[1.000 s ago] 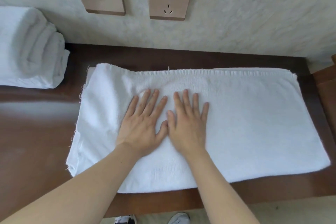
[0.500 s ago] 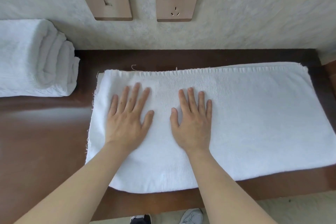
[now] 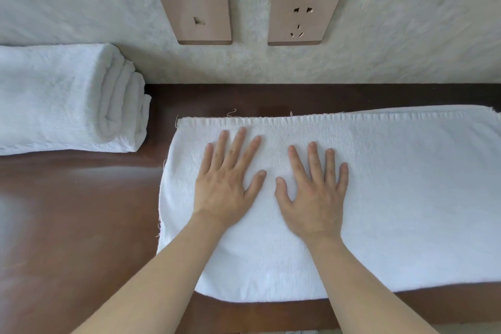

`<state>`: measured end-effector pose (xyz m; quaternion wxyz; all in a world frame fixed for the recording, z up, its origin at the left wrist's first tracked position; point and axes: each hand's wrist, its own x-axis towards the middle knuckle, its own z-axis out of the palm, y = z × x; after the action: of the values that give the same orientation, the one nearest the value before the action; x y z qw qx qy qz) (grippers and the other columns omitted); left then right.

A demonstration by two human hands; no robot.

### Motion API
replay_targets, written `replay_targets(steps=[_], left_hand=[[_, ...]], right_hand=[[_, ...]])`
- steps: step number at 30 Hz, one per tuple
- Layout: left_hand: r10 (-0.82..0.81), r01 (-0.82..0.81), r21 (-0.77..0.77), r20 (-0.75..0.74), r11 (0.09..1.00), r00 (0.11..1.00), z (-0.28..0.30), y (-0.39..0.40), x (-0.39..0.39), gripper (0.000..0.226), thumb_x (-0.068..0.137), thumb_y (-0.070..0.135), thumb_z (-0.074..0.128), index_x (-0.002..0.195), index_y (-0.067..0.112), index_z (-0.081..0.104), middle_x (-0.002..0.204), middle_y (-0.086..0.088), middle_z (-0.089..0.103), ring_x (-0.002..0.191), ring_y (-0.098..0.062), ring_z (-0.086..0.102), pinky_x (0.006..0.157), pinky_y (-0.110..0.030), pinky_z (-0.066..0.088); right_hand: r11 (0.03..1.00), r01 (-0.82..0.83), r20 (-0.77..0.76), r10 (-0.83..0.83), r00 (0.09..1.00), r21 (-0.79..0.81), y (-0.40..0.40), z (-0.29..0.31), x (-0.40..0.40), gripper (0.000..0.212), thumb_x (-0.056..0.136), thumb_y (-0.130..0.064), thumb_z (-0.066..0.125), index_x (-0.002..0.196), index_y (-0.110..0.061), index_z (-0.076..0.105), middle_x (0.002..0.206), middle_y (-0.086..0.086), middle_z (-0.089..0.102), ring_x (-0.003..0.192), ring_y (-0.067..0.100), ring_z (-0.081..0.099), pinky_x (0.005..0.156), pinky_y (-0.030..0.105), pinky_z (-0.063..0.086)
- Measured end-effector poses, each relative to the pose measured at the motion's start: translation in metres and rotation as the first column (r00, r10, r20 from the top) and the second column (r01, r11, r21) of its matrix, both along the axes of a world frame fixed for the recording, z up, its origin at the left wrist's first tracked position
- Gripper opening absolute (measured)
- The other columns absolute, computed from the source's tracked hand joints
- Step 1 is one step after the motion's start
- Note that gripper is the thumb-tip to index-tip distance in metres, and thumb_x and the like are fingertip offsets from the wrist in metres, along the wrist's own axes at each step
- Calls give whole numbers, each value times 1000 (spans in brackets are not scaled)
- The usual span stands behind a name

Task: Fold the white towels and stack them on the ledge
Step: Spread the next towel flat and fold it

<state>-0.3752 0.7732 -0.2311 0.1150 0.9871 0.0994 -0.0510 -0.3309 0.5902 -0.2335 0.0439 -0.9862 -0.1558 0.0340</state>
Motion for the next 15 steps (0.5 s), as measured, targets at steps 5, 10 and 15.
replay_targets(steps=[5,10,15], left_hand=[[242,-242,14,-32,970,970,4,40,-15,66,99,68,11,157,41,-6,167,11,-9,153,-17,-12,124,-47,-1],[589,-555,-310,22,772,808,20,51,-8,77,95,50,54,157,19,20,161,-12,27,148,-30,22,119,-46,21],[537,-443,-360,222,821,814,33,54,-10,48,88,27,71,130,16,51,88,3,58,86,-15,54,81,-36,48]], right_hand=[[1000,7,-9,-8,1000,-17,0,2,0,68,96,-60,25,159,-33,21,168,5,12,154,33,4,121,60,9],[1000,13,-9,-13,1000,-2,0,-1,1,68,95,-59,26,158,-33,23,167,5,14,154,33,4,121,59,9],[1000,18,6,-18,1000,16,0,-2,0,67,95,-55,29,157,-32,26,167,5,16,154,32,5,122,57,9]])
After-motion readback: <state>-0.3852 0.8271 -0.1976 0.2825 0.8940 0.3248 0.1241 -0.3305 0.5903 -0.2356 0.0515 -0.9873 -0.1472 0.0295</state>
